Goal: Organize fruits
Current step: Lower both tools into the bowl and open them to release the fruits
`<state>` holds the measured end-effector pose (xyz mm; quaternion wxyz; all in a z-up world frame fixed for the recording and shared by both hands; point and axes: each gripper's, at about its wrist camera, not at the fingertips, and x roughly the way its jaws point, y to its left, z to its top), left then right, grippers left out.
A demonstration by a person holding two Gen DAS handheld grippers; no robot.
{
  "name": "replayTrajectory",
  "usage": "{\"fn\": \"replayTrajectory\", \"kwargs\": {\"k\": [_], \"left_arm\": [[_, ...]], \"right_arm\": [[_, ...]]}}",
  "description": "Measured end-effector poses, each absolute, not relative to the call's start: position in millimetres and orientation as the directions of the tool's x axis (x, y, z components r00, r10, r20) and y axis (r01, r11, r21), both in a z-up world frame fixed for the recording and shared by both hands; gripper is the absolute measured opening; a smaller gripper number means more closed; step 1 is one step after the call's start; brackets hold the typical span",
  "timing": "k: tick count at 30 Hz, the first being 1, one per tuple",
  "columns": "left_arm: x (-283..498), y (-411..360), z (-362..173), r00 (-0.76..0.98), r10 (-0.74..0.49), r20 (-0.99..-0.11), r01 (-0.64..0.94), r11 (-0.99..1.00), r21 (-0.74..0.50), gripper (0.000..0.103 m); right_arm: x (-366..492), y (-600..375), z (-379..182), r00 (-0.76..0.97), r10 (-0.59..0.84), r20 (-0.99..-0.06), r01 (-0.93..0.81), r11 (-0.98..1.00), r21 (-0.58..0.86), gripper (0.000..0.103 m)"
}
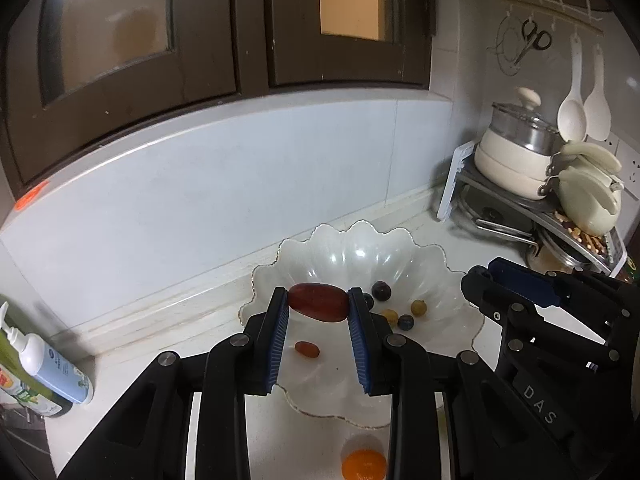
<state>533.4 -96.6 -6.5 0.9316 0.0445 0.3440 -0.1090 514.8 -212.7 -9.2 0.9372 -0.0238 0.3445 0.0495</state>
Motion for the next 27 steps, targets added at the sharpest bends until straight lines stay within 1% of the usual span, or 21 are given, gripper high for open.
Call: {"fn": "replayTrajectory", "kwargs": {"k": [6, 10, 18, 27], "left_arm": [[559, -100, -17, 0.703, -0.175, -0.689, 0.233, 0.972, -0.009, 0.030], [575, -103, -24, 0.677, -0.173, -0.715, 0.235, 0.972, -0.013, 0.030], [605, -109, -45, 0.611, -0.172, -0.773, 0.241, 0.970, -0.024, 0.030], [627, -114, -69, 0.545, -0.134, -0.828, 0.238, 0.971, 0.000, 0.030]], "right_arm": [[546, -221, -27, 0.705, 0.078, -0.705, -0.098, 0.995, 0.012, 0.024], [567, -230, -40, 0.654, 0.111, -0.748, -0.081, 0.994, 0.077, 0.024], [593, -231, -53, 0.610, 0.083, -0.788, -0.066, 0.996, 0.054, 0.024], [621, -230, -75, 0.516, 0.078, -0.853, -0.080, 0.996, 0.043, 0.024]]}}
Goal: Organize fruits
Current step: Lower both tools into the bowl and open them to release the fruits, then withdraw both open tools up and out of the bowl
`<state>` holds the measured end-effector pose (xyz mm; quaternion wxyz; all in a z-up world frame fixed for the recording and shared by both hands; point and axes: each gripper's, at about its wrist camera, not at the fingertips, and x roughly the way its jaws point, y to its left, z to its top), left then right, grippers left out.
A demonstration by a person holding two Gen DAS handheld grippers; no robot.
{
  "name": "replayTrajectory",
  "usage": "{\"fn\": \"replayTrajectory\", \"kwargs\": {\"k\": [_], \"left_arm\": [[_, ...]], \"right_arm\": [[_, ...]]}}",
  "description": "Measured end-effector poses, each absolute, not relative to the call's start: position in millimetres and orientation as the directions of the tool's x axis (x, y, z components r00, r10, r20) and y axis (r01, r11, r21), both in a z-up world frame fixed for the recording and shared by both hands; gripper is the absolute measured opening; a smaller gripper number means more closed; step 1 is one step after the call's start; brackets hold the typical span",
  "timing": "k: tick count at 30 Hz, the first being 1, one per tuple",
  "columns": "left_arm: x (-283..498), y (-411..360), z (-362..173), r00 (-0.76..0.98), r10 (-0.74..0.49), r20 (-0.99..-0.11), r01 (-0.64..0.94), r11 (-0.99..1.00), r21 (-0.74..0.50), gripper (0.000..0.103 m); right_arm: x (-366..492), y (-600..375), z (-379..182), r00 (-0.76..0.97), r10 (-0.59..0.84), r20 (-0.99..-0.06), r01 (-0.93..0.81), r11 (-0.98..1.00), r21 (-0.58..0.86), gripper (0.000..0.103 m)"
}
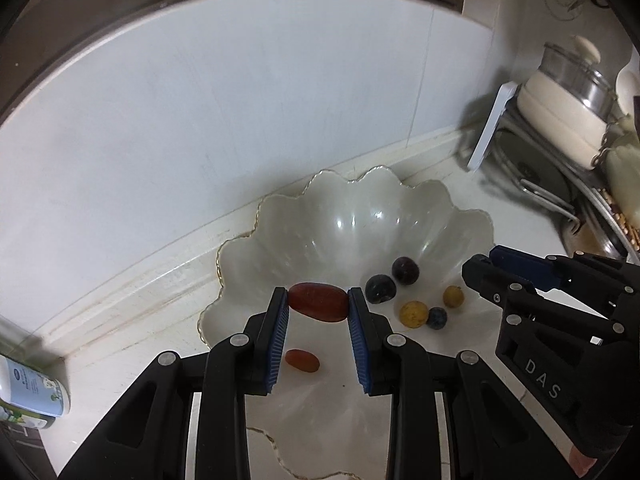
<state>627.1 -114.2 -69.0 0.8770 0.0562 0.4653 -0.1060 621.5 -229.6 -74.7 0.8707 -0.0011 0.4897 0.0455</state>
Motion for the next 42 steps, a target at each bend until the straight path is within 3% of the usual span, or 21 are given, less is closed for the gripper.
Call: {"fn": "replayTrajectory", "kwargs": {"k": [20, 24, 39, 42], "left_arm": [[653, -125, -101, 0.414, -0.095, -0.906, 0.250, 0.968, 0.012, 0.031], [653, -126, -102, 0.410, -0.091, -0.908, 0.246, 0.969, 0.014, 0.046], [632, -114, -71, 0.478, -0.034, -0.877, 0.205, 0.976, 0.073, 0.049], [627, -112, -63, 0.495, -0.028, -0.868, 0.196, 0.977, 0.081, 0.049]], "right_arm": [[643, -237, -110, 0.385, 0.050, -0.922, -0.074, 0.997, 0.023, 0.024], [645, -237, -112, 0.373, 0.046, -0.927, -0.082, 0.997, 0.016, 0.026], [630, -243, -89, 0.415, 0.017, -0.909, -0.061, 0.998, -0.009, 0.026], [624, -242, -80, 0.428, 0.018, -0.904, -0.065, 0.998, -0.011, 0.030]]}}
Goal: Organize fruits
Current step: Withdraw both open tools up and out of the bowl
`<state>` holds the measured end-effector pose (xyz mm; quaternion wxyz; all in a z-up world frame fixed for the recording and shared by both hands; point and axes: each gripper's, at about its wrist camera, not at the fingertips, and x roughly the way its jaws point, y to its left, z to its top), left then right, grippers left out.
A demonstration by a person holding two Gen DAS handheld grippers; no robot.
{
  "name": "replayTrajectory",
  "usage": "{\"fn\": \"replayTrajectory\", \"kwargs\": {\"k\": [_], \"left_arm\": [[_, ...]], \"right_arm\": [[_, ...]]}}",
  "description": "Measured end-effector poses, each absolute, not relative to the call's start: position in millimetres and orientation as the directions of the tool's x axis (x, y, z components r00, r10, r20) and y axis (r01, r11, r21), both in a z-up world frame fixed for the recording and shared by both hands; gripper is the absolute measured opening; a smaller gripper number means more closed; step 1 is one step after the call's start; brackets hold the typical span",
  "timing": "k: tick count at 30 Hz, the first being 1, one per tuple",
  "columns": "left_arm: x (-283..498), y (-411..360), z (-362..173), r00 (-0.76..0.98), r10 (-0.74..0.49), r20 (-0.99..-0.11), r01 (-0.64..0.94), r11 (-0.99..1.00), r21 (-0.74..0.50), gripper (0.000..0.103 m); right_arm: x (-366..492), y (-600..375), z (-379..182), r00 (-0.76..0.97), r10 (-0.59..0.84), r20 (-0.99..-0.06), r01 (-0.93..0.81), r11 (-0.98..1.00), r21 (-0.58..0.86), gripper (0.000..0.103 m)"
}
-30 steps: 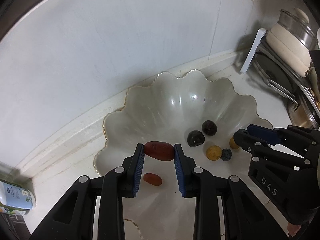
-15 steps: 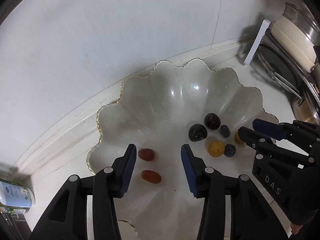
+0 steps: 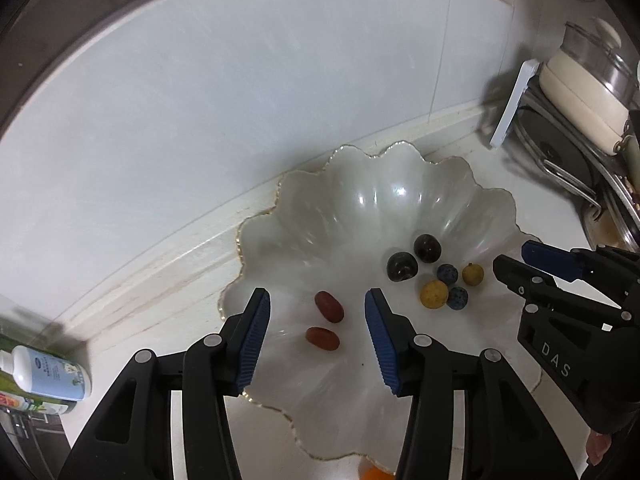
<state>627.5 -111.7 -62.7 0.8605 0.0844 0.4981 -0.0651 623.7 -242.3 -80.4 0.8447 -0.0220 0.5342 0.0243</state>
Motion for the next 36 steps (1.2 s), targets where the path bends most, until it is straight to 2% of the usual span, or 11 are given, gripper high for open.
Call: {"fn": "replayTrajectory", "kwargs": {"k": [11, 15, 22, 36], "left_arm": [[593, -102, -34, 0.583, -0.023, -0.812, 0.167, 0.982, 0.092, 0.051], [576, -101, -23, 0.611, -0.040, -0.790, 0.175, 0.981, 0.086, 0.057], [548, -98, -4, 0.666, -0.053, -0.744, 0.170, 0.982, 0.082, 0.059], [499, -91, 13, 0.711, -0.116, -0.694, 0.186, 0.982, 0.027, 0.060]], "right_arm": [[593, -238, -53, 0.491, 0.037, -0.870, -0.066, 0.998, 0.005, 0.032], [579, -238, -44, 0.517, 0.050, -0.855, -0.069, 0.997, 0.017, 0.043], [551, -242, -24, 0.567, 0.074, -0.821, -0.061, 0.997, 0.048, 0.044], [495, -240, 9, 0.677, 0.035, -0.736, -0.066, 0.998, -0.013, 0.044]]}}
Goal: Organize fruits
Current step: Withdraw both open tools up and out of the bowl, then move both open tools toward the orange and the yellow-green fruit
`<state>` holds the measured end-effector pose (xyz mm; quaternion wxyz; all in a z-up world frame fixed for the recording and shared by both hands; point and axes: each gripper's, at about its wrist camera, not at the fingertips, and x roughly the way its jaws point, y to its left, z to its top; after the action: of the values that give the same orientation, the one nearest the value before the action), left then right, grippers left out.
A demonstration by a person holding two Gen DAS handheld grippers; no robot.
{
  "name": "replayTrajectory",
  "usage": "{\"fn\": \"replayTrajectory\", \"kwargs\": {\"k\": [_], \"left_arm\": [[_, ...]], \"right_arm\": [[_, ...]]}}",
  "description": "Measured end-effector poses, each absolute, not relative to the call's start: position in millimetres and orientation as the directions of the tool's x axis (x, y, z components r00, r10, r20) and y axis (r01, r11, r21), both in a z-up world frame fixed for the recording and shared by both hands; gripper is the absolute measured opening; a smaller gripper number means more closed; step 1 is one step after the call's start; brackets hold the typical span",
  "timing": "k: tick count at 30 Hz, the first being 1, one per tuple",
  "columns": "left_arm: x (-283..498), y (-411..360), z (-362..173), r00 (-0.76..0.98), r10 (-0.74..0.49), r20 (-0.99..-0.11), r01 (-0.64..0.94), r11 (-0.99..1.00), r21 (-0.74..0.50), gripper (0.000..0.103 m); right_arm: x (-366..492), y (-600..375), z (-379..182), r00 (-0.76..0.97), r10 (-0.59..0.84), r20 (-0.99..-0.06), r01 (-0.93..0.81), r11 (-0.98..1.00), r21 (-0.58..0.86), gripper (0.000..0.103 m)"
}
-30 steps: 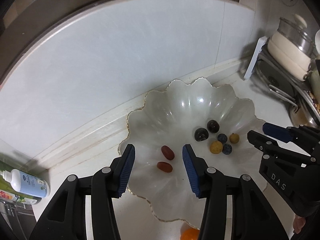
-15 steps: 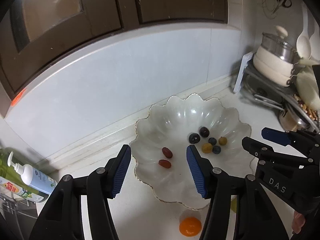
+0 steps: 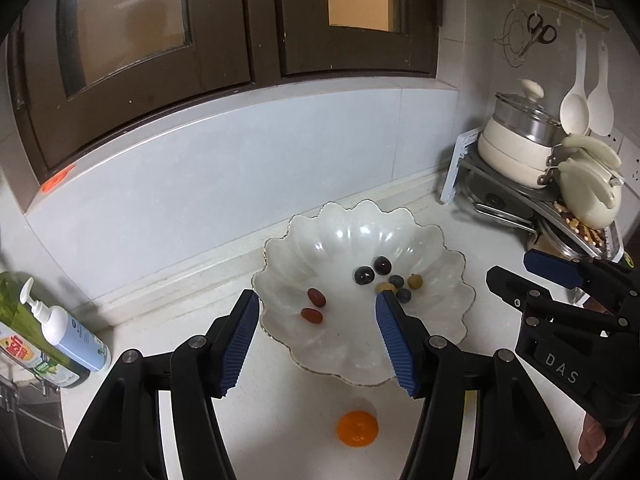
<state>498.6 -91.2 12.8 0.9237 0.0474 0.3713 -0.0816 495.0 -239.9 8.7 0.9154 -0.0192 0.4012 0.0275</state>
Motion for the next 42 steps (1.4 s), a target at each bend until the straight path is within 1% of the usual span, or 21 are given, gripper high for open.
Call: {"fn": "replayTrajectory", "kwargs": {"k": [4, 15, 23, 29, 37, 42], "left_arm": [[484, -90, 16, 0.728, -0.114, -0.676, 0.181, 0.983, 0.030, 0.060], [450, -83, 21, 0.742, -0.162, -0.651, 0.205, 0.979, -0.010, 0.062], [428, -83, 23, 0.767, -0.143, -0.625, 0.196, 0.980, 0.016, 0.062], [411, -83, 22, 0.787, -0.122, -0.605, 0.178, 0.983, 0.034, 0.064], [403, -78, 13, 0.752, -0.164, -0.639, 0.194, 0.981, -0.023, 0.064], [397, -76, 6, 0.749, -0.150, -0.646, 0.182, 0.983, -0.018, 0.064]], "right_arm": [[481, -241, 11, 0.694, 0.032, -0.719, -0.064, 0.998, -0.017, 0.044], [439, -240, 19, 0.747, 0.013, -0.665, -0.061, 0.997, -0.050, 0.044], [416, -242, 22, 0.771, 0.022, -0.637, -0.065, 0.997, -0.045, 0.044], [404, -245, 22, 0.780, 0.038, -0.624, -0.070, 0.997, -0.027, 0.044], [389, -244, 19, 0.795, 0.040, -0.605, -0.066, 0.998, -0.021, 0.044], [382, -241, 15, 0.804, 0.031, -0.594, -0.065, 0.997, -0.037, 0.044]]}}
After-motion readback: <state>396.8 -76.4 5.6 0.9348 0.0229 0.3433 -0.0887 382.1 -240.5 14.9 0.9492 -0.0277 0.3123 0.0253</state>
